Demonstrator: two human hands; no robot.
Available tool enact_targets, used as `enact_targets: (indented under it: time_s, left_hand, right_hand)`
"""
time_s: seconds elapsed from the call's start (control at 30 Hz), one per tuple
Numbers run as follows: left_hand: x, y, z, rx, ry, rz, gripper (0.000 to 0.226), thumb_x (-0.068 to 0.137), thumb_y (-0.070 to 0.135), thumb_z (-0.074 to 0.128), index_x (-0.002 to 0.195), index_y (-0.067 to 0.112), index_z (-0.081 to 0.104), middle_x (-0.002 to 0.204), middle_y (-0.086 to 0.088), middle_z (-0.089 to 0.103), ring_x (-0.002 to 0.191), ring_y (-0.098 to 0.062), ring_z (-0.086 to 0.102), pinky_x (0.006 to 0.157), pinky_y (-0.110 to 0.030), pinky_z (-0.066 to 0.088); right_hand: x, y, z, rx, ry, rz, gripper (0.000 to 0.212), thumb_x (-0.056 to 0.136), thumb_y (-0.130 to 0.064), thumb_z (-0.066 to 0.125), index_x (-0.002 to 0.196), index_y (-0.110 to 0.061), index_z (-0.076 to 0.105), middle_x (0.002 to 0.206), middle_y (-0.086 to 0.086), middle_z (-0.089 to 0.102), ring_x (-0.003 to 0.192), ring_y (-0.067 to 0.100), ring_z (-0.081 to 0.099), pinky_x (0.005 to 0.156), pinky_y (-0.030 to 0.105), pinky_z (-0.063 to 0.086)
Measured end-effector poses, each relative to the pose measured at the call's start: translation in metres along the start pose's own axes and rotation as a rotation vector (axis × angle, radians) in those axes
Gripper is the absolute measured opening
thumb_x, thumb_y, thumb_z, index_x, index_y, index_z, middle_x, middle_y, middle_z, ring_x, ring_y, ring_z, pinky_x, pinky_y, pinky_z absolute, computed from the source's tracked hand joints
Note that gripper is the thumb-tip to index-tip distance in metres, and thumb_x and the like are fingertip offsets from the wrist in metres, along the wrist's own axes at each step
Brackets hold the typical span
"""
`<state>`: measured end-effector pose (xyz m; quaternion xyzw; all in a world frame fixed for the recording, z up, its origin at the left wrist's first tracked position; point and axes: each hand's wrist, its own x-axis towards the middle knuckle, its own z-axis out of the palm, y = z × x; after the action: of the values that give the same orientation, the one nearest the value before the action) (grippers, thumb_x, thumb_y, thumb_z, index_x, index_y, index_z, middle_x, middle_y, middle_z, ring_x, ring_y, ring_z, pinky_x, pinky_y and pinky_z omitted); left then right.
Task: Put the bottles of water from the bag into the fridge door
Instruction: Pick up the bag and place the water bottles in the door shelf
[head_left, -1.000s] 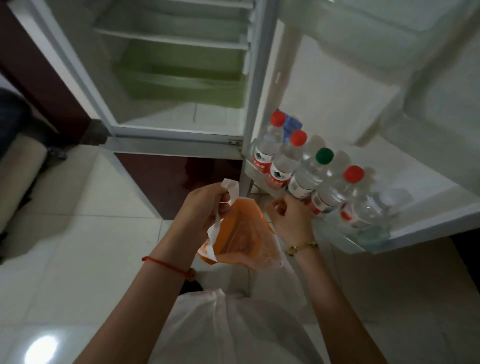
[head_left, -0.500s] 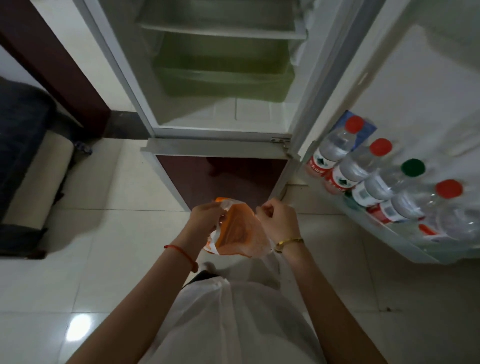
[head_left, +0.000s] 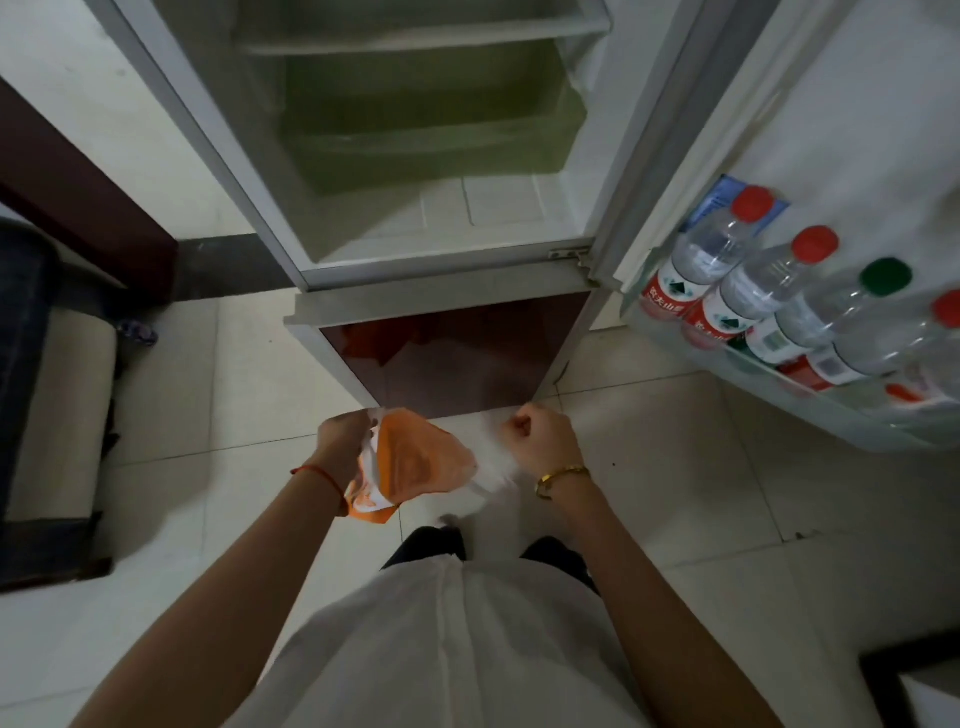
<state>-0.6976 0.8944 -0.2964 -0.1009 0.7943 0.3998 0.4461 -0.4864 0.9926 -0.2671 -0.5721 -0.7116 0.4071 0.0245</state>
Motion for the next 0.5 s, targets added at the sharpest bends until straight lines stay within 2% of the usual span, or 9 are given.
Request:
enact_targets:
  time_s: [0.07, 0.1, 0.17, 0.2, 0.23, 0.27, 0.3, 0.37, 0.5]
  left_hand:
    - [0.007, 0.001, -0.014, 0.006, 0.023, 0.011, 0.021, 0.09, 0.011, 0.059, 0.105, -0.001, 0.067, 0.098, -0.011, 0.064, 0.096, -0.027, 0.056, 0.086, -0.03, 0.042]
    - [0.01, 0.001, -0.021, 0.02, 0.039, 0.013, 0.016, 0.091, 0.011, 0.056, 0.094, 0.001, 0.067, 0.092, -0.011, 0.063, 0.096, -0.026, 0.054, 0.086, -0.03, 0.041]
    - [0.014, 0.003, -0.031, 0.056, 0.083, 0.027, 0.022, 0.092, 0.012, 0.052, 0.075, 0.007, 0.065, 0.087, -0.012, 0.062, 0.096, -0.026, 0.054, 0.086, -0.031, 0.04]
    - [0.014, 0.005, -0.034, 0.068, 0.092, 0.043, 0.022, 0.093, 0.012, 0.051, 0.083, 0.005, 0.069, 0.097, -0.016, 0.065, 0.102, -0.029, 0.056, 0.09, -0.032, 0.043]
    - [0.015, 0.006, -0.037, 0.072, 0.097, 0.07, 0.026, 0.094, 0.013, 0.05, 0.101, 0.001, 0.072, 0.112, -0.018, 0.066, 0.111, -0.033, 0.058, 0.098, -0.036, 0.045]
    - [0.014, 0.008, -0.039, 0.079, 0.096, 0.092, 0.033, 0.095, 0.013, 0.049, 0.119, 0.001, 0.068, 0.127, -0.017, 0.064, 0.121, -0.036, 0.056, 0.105, -0.039, 0.044]
    - [0.013, 0.011, -0.04, 0.088, 0.095, 0.112, 0.037, 0.095, 0.011, 0.048, 0.128, 0.002, 0.063, 0.135, -0.016, 0.061, 0.127, -0.036, 0.053, 0.109, -0.041, 0.042]
    - [0.011, 0.015, -0.041, 0.092, 0.093, 0.152, 0.04, 0.094, 0.007, 0.048, 0.132, 0.004, 0.061, 0.14, -0.018, 0.058, 0.131, -0.037, 0.051, 0.112, -0.043, 0.041]
    - [0.0, 0.027, -0.038, 0.021, 0.067, 0.213, 0.039, 0.094, 0.008, 0.049, 0.13, 0.006, 0.063, 0.136, -0.019, 0.06, 0.13, -0.035, 0.053, 0.112, -0.044, 0.041]
  right_hand:
    - [0.0, -0.004, 0.005, 0.004, 0.0, 0.009, 0.02, 0.091, -0.019, 0.057, 0.097, -0.001, 0.066, 0.093, 0.019, 0.069, 0.086, 0.03, 0.064, 0.076, 0.034, 0.052]
    - [0.001, -0.007, 0.008, -0.001, 0.004, 0.013, 0.02, 0.091, -0.018, 0.057, 0.096, -0.001, 0.066, 0.093, 0.019, 0.069, 0.087, 0.031, 0.064, 0.077, 0.036, 0.053]
    - [0.002, -0.012, 0.012, -0.005, 0.011, 0.011, 0.019, 0.09, -0.017, 0.058, 0.093, -0.001, 0.066, 0.092, 0.019, 0.069, 0.087, 0.032, 0.064, 0.076, 0.035, 0.052]
    - [0.002, -0.014, 0.014, -0.001, 0.012, 0.008, 0.018, 0.089, -0.018, 0.058, 0.092, -0.002, 0.066, 0.09, 0.018, 0.069, 0.085, 0.031, 0.064, 0.075, 0.033, 0.05]
    - [0.002, -0.016, 0.015, 0.004, 0.011, 0.004, 0.018, 0.09, -0.019, 0.058, 0.092, -0.003, 0.066, 0.088, 0.015, 0.069, 0.082, 0.029, 0.063, 0.073, 0.031, 0.049]
    - [0.003, -0.018, 0.017, 0.01, 0.007, 0.0, 0.017, 0.09, -0.02, 0.058, 0.091, -0.005, 0.066, 0.086, 0.012, 0.069, 0.08, 0.026, 0.062, 0.072, 0.029, 0.048]
    - [0.003, -0.02, 0.018, 0.018, 0.004, -0.006, 0.017, 0.09, -0.021, 0.059, 0.09, -0.006, 0.065, 0.084, 0.009, 0.067, 0.08, 0.024, 0.062, 0.072, 0.029, 0.049]
    - [0.005, -0.024, 0.019, 0.033, 0.012, -0.016, 0.017, 0.09, -0.023, 0.06, 0.089, -0.008, 0.065, 0.084, 0.007, 0.068, 0.083, 0.024, 0.065, 0.073, 0.029, 0.05]
    - [0.006, -0.029, 0.017, 0.039, 0.058, -0.045, 0.02, 0.09, -0.025, 0.062, 0.091, -0.006, 0.066, 0.09, 0.011, 0.072, 0.087, 0.024, 0.067, 0.073, 0.026, 0.048]
